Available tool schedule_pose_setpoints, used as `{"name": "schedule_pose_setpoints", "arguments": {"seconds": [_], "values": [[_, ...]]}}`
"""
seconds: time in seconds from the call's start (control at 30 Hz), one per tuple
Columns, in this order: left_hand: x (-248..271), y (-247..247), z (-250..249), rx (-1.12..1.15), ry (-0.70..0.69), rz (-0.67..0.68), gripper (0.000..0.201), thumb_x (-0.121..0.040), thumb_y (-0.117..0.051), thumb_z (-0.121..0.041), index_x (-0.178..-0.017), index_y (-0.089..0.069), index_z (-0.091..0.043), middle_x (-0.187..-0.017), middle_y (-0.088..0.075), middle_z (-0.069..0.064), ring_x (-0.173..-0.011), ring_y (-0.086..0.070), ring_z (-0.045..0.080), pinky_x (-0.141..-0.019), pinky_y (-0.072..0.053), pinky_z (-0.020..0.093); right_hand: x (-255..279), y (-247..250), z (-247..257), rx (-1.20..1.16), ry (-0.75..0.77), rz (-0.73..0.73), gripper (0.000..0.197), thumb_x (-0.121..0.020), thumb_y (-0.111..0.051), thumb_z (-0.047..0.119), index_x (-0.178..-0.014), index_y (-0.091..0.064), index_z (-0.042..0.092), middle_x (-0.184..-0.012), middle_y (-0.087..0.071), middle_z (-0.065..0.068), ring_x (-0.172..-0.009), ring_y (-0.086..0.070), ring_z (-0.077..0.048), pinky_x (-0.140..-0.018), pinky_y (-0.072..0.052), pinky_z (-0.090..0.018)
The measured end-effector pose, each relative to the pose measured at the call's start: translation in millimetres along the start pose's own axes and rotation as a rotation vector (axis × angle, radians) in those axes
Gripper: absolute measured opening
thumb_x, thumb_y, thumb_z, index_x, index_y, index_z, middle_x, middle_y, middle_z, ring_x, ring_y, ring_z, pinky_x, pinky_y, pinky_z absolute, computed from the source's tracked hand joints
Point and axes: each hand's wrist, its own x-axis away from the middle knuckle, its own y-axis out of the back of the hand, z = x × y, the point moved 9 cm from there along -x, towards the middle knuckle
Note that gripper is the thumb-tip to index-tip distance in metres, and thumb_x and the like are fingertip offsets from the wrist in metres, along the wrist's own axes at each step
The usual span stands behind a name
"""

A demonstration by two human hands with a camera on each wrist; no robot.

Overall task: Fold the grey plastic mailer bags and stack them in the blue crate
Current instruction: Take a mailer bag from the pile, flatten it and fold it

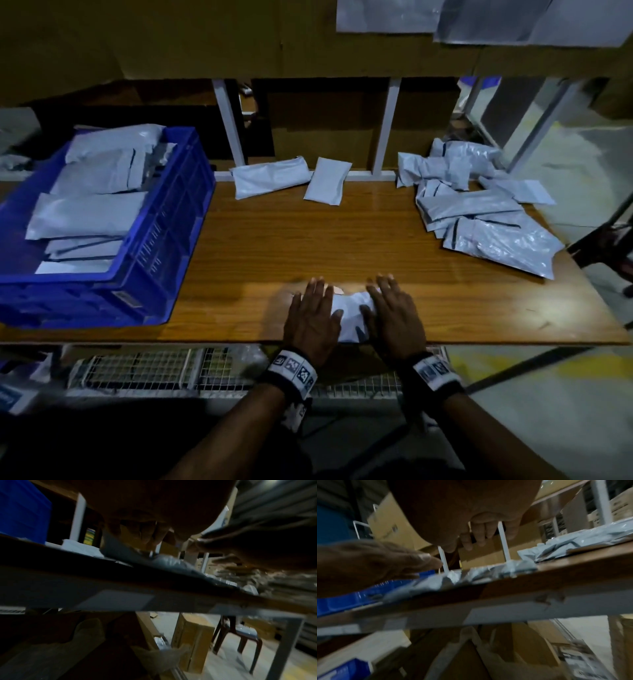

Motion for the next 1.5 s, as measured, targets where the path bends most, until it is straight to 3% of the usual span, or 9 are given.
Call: {"name": "schedule_pose_setpoints", "arguments": {"seconds": [0.07, 0.17, 0.37, 0.5, 0.57, 0.73, 0.9, 1.23, 1.5], "values": [[-8, -17, -2, -0.087, -0.026, 0.060, 0.076, -0.099, -0.006, -0.051, -0.163, -0.019, -0.013, -0.171, -0.006, 0.007, -0.158, -0.001, 0.021, -0.125, 0.004, 0.046, -9, -29, 3, 0.073, -0.005, 0.161, 0.061, -0.108, -0.021, 0.050, -0.159, -0.031, 0.018, -0.170, -0.017, -0.006, -0.158, -0.004, -0.023, -0.124, -0.010, -0.055], [-11, -35, 5, -0.147, -0.021, 0.093, 0.074, -0.100, -0.003, -0.051, -0.163, -0.012, -0.013, -0.171, -0.001, 0.007, -0.158, 0.002, 0.021, -0.123, 0.011, 0.047, -13, -53, -2, 0.120, -0.018, 0.263, 0.071, -0.105, -0.009, 0.058, -0.163, -0.017, 0.018, -0.172, -0.004, -0.002, -0.157, 0.008, -0.019, -0.123, 0.007, -0.055], [-11, -43, 8, -0.143, -0.034, 0.094, 0.072, -0.102, -0.008, -0.052, -0.162, -0.016, -0.013, -0.170, -0.007, 0.009, -0.158, -0.006, 0.023, -0.123, 0.006, 0.047, -8, -68, -11, 0.161, -0.047, 0.277, 0.076, -0.103, -0.001, 0.063, -0.164, -0.013, 0.020, -0.172, -0.004, -0.001, -0.158, 0.005, -0.017, -0.123, 0.009, -0.053], [-11, -44, 8, -0.126, -0.044, 0.109, 0.074, -0.101, 0.004, -0.053, -0.163, -0.006, -0.015, -0.171, 0.004, 0.008, -0.158, 0.006, 0.022, -0.124, 0.007, 0.048, -10, -68, -9, 0.151, -0.061, 0.287, 0.073, -0.104, -0.003, 0.060, -0.165, -0.010, 0.019, -0.172, -0.003, -0.002, -0.158, 0.005, -0.017, -0.124, 0.008, -0.053], [-12, -43, 8, -0.117, -0.046, 0.103, 0.076, -0.102, 0.010, -0.053, -0.164, -0.009, -0.014, -0.171, 0.002, 0.009, -0.158, 0.004, 0.023, -0.124, 0.003, 0.049, -9, -68, -9, 0.144, -0.065, 0.296, 0.072, -0.105, -0.005, 0.058, -0.165, -0.009, 0.019, -0.172, -0.002, -0.002, -0.158, 0.006, -0.017, -0.124, 0.009, -0.052], [-12, -48, 10, -0.123, -0.033, 0.087, 0.069, -0.105, -0.012, -0.051, -0.163, -0.017, -0.014, -0.171, -0.006, 0.010, -0.158, -0.003, 0.024, -0.125, -0.009, 0.052, -8, -69, -8, 0.156, -0.056, 0.250, 0.070, -0.106, -0.010, 0.057, -0.164, -0.016, 0.017, -0.171, -0.011, -0.004, -0.158, -0.002, -0.019, -0.125, 0.004, -0.054], [-12, -43, 7, -0.136, -0.028, 0.089, 0.069, -0.103, -0.014, -0.050, -0.162, -0.020, -0.014, -0.171, -0.011, 0.011, -0.158, -0.006, 0.025, -0.126, -0.009, 0.052, -8, -67, -6, 0.162, -0.052, 0.257, 0.072, -0.105, -0.008, 0.056, -0.164, -0.016, 0.016, -0.171, -0.010, -0.004, -0.159, -0.002, -0.019, -0.124, 0.007, -0.053], [-14, -47, 8, -0.165, -0.017, 0.132, 0.072, -0.101, -0.006, -0.050, -0.164, -0.010, -0.015, -0.171, 0.000, 0.010, -0.158, 0.002, 0.024, -0.126, -0.005, 0.052, -9, -70, -7, 0.143, -0.052, 0.265, 0.077, -0.103, 0.004, 0.057, -0.164, -0.016, 0.014, -0.171, -0.008, -0.005, -0.158, -0.001, -0.019, -0.125, 0.006, -0.054], [-13, -47, 7, -0.176, -0.016, 0.130, 0.071, -0.101, -0.007, -0.050, -0.163, -0.005, -0.015, -0.171, 0.002, 0.010, -0.158, 0.004, 0.023, -0.126, -0.004, 0.052, -8, -78, -10, 0.173, -0.064, 0.299, 0.072, -0.105, -0.003, 0.056, -0.164, -0.009, 0.015, -0.172, 0.002, -0.004, -0.158, 0.005, -0.017, -0.125, 0.008, -0.054]]}}
